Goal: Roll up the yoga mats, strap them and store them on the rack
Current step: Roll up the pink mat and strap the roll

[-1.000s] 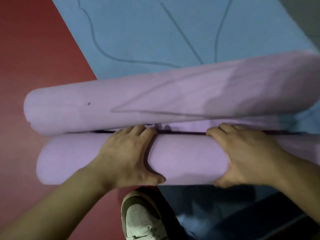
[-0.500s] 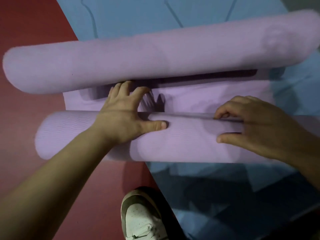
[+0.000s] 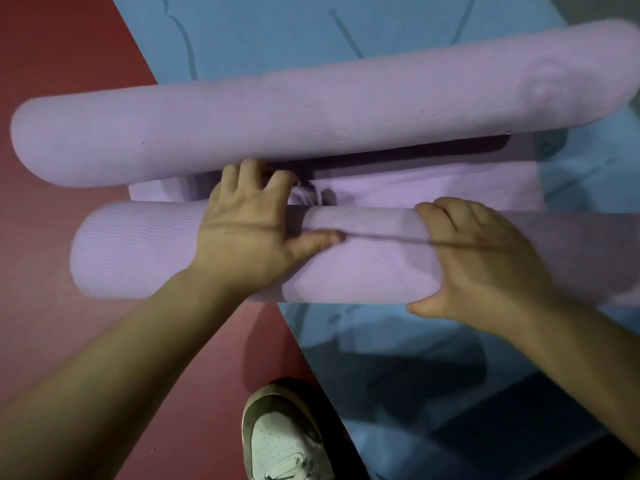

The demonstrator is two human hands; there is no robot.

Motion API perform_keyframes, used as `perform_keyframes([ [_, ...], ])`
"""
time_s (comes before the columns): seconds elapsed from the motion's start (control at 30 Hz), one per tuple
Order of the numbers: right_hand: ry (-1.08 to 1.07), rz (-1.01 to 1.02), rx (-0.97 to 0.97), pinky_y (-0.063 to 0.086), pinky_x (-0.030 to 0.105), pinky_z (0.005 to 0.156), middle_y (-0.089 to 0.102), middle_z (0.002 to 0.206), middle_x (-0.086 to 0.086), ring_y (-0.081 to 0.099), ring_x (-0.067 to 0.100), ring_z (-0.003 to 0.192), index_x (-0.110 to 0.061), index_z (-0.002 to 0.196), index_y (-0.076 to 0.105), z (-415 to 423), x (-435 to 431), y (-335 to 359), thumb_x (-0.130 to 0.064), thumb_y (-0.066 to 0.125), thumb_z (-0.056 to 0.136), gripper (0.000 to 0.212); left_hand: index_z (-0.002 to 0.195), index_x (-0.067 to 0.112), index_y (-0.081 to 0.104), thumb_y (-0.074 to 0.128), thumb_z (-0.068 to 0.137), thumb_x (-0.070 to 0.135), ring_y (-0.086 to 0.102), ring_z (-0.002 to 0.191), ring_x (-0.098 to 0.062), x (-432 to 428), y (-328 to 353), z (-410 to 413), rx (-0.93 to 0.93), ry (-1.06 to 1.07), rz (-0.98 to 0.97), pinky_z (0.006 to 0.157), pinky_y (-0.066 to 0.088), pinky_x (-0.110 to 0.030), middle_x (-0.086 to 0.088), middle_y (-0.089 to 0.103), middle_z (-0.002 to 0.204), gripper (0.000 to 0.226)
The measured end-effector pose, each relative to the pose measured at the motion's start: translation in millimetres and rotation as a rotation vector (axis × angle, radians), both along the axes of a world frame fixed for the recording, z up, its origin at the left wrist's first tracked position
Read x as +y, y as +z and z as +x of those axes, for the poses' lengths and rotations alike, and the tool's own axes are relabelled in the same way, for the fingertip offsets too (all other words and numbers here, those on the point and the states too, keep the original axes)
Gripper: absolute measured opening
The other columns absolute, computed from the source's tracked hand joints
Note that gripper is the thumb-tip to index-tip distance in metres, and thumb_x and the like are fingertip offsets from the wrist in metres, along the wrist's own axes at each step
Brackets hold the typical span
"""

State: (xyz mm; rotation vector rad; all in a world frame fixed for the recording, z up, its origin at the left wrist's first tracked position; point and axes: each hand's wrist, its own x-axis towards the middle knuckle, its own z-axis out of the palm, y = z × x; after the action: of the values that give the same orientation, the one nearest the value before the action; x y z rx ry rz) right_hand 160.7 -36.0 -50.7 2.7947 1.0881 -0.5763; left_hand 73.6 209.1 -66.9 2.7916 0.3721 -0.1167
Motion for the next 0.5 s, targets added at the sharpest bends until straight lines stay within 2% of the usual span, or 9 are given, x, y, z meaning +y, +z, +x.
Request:
perform_keyframes([
  [0.1,0.04,-0.035,0.015,0.048,0.04,0.088,0.054,0.11,0.004,0.052,0.028,0.096,-0.015,0.121,0.052,13.5,2.9,3.3,-0.066,0.071,0.033,0.103,0.136,0.016,0.052,0.044,0.052,0.1,0.053,0.11,-0.033,1.5,1.7,-15.1,0.088,-0.24,0.104,0.098,0.042,-0.047,-0.009,0.055,0.126,0.119],
  [0.17,0.048,-0.057,0.024,0.049,0.039,0.083,0.053,0.106,0.002,0.051,0.027,0.093,-0.017,0.117,0.054,17.9,4.6,6.1,-0.069,0.068,0.033,0.1,0.141,0.014,0.047,0.057,0.046,0.095,0.055,0.112,-0.033,3.1,1.8,-16.7,0.121,-0.306,0.144,0.099,0.043,-0.047,-0.007,0.056,0.128,0.125],
  [0.27,0.076,-0.113,0.089,0.051,0.038,0.077,0.053,0.108,-0.001,0.053,0.025,0.095,-0.023,0.117,0.053,17.6,3.6,18.2,-0.075,0.064,0.032,0.101,0.138,0.015,0.049,0.061,0.044,0.091,0.056,0.103,-0.03,2.6,11.0,-21.7,0.118,-0.302,0.121,0.09,0.046,-0.043,-0.004,0.058,0.119,0.122],
  [0.33,0.121,-0.196,0.196,0.05,0.036,0.081,0.049,0.113,-0.009,0.052,0.019,0.102,-0.032,0.12,0.047,10.7,2.1,29.0,-0.082,0.057,0.033,0.101,0.131,0.016,0.051,0.059,0.042,0.092,0.058,0.098,-0.027,0.3,18.2,-34.7,0.153,-0.306,0.073,0.086,0.048,-0.04,-0.001,0.06,0.114,0.118],
  [0.43,0.201,-0.276,0.32,0.048,0.032,0.088,0.05,0.119,-0.015,0.054,0.012,0.109,-0.035,0.122,0.043,-6.0,0.3,31.5,-0.087,0.054,0.036,0.101,0.121,0.022,0.052,0.06,0.039,0.092,0.059,0.098,-0.02,-5.1,17.3,-57.9,0.276,-0.317,-0.049,0.087,0.049,-0.036,0.007,0.06,0.111,0.107],
  [0.5,0.214,-0.28,0.36,0.047,0.03,0.093,0.051,0.128,-0.015,0.055,0.012,0.113,-0.036,0.131,0.039,-10.8,-1.4,24.6,-0.086,0.058,0.039,0.107,0.122,0.028,0.053,0.059,0.039,0.091,0.057,0.103,-0.018,-7.2,11.9,-64.0,0.323,-0.302,-0.07,0.092,0.046,-0.035,0.01,0.058,0.114,0.104],
])
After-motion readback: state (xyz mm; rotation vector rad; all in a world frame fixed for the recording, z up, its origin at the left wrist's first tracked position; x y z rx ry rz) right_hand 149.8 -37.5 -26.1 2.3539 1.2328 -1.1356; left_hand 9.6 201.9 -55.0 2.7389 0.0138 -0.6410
